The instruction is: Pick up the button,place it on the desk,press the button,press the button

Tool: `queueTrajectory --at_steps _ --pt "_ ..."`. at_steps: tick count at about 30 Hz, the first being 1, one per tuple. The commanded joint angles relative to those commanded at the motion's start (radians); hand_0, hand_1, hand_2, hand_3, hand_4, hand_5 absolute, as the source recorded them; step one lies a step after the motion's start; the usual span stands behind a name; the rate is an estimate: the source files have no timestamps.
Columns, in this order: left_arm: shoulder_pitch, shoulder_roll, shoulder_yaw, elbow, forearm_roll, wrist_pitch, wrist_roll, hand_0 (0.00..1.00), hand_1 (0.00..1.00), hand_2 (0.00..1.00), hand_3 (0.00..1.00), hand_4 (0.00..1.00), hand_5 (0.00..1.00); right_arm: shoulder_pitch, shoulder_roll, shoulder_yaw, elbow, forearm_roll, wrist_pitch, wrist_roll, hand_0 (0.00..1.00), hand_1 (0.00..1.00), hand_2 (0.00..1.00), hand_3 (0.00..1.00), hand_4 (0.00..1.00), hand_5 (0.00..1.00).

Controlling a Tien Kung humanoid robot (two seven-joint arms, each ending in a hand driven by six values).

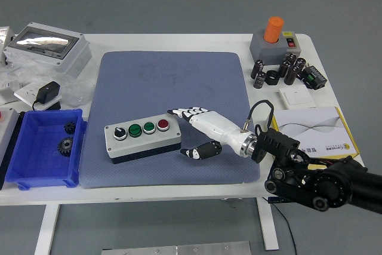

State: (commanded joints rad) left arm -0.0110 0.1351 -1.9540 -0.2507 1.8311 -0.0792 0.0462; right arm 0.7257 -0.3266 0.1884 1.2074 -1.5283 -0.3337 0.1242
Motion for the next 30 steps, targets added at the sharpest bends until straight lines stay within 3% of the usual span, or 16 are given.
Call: queueTrajectory --at_steps 7,8,14,25,26,30 --pt "-0.001 0.001 -0.001 -0.002 0.004 -0.001 0.001 0.784 0.763 0.728 0.807 0.92 0.631 0.045 0.012 0.015 -0.002 0.055 0.043 0.02 0.99 0.955 0.998 0.998 0.73 0.168" --pt "-0.001 0.002 -0.001 -0.002 0.004 -0.001 0.002 0.782 0.763 0.728 0.807 0.925 0.624 0.054 0.016 0.015 -0.005 0.062 0.051 0.021 0.988 0.95 0.998 0.998 0.693 0.115" --pt "-0.003 0.005 0.0 -0.004 0.004 -0.002 0.004 0.783 0.764 0.727 0.806 0.925 0.622 0.094 0.046 -0.002 -0.031 0.103 0.082 0.023 0.994 0.962 0.998 0.998 0.691 0.104" --pt "-0.009 0.007 -0.003 -0.004 0.008 -0.004 0.002 0.782 0.764 0.727 0.806 0.927 0.621 0.113 0.08 -0.008 -0.057 0.162 0.123 0.032 0.998 0.966 0.998 0.998 0.741 0.152" --pt "-0.009 0.007 -0.003 -0.004 0.008 -0.004 0.001 0.781 0.763 0.727 0.806 0.927 0.622 0.113 0.078 -0.009 -0.056 0.165 0.124 0.032 0.998 0.963 0.998 0.998 0.885 0.475" --pt "-0.01 0.007 -0.003 -0.004 0.007 -0.004 -0.002 0.781 0.763 0.727 0.806 0.927 0.622 0.112 0.069 -0.015 -0.053 0.176 0.128 0.032 0.998 0.963 0.998 0.998 0.885 0.475"
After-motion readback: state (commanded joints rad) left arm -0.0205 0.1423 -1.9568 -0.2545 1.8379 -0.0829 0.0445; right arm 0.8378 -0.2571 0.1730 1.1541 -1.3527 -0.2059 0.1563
